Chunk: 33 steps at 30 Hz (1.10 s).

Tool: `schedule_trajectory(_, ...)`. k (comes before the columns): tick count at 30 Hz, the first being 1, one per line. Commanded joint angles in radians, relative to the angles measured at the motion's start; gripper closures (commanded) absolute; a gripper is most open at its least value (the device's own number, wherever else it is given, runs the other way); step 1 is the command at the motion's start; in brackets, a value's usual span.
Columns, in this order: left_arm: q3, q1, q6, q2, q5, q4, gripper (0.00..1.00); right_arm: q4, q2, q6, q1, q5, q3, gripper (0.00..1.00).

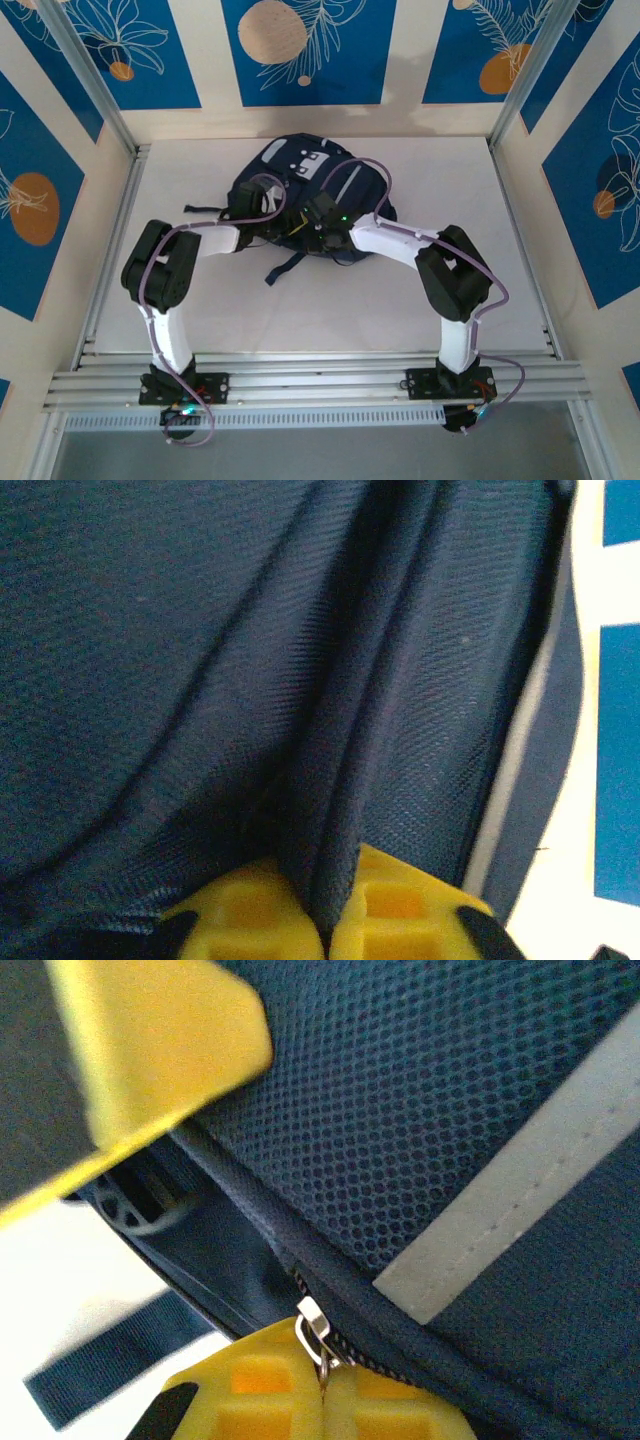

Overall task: Pack the student bag
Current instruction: Zip the student bag at the center of the table.

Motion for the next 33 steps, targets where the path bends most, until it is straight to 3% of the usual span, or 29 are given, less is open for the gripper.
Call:
schedule_trajectory(1, -0.007, -0.011, 0.064, -0.002, -0.058, -0.001, 1.0, -0.165, -0.093, -0.151, -0.001, -0.172, -0.021, 1.0)
schedule_trajectory(8, -0.036, -0.004, 0.145, -0.054, -0.082, -0.098, 1.0, -0.351, -0.185, -0.308, -0.149, -0.108, -0.061, 1.0)
schedule_trajectory(15, -0.063, -0.001, 0.153, -0.059, -0.085, -0.111, 1.0, -0.402, -0.206, -0.378, -0.292, -0.1, -0.013, 1.0)
schedule_trajectory(22, -0.039, 0.004, 0.252, -0.075, -0.089, -0.234, 1.0, -0.362, -0.139, -0.474, -0.395, 0.088, 0.073, 1.0)
schedule_trajectory(24, -0.032, 0.017, 0.277, -0.074, -0.091, -0.266, 1.0, -0.368, -0.118, -0.509, -0.389, 0.098, 0.086, 1.0)
schedule_trajectory(26, -0.017, 0.042, 0.287, -0.066, -0.09, -0.28, 1.0, -0.375, -0.116, -0.573, -0.352, 0.03, 0.074, 1.0)
schedule_trajectory(33, 0.162, 0.125, 0.346, 0.004, -0.139, -0.356, 1.0, -0.344, -0.113, -0.625, -0.104, -0.101, -0.022, 1.0)
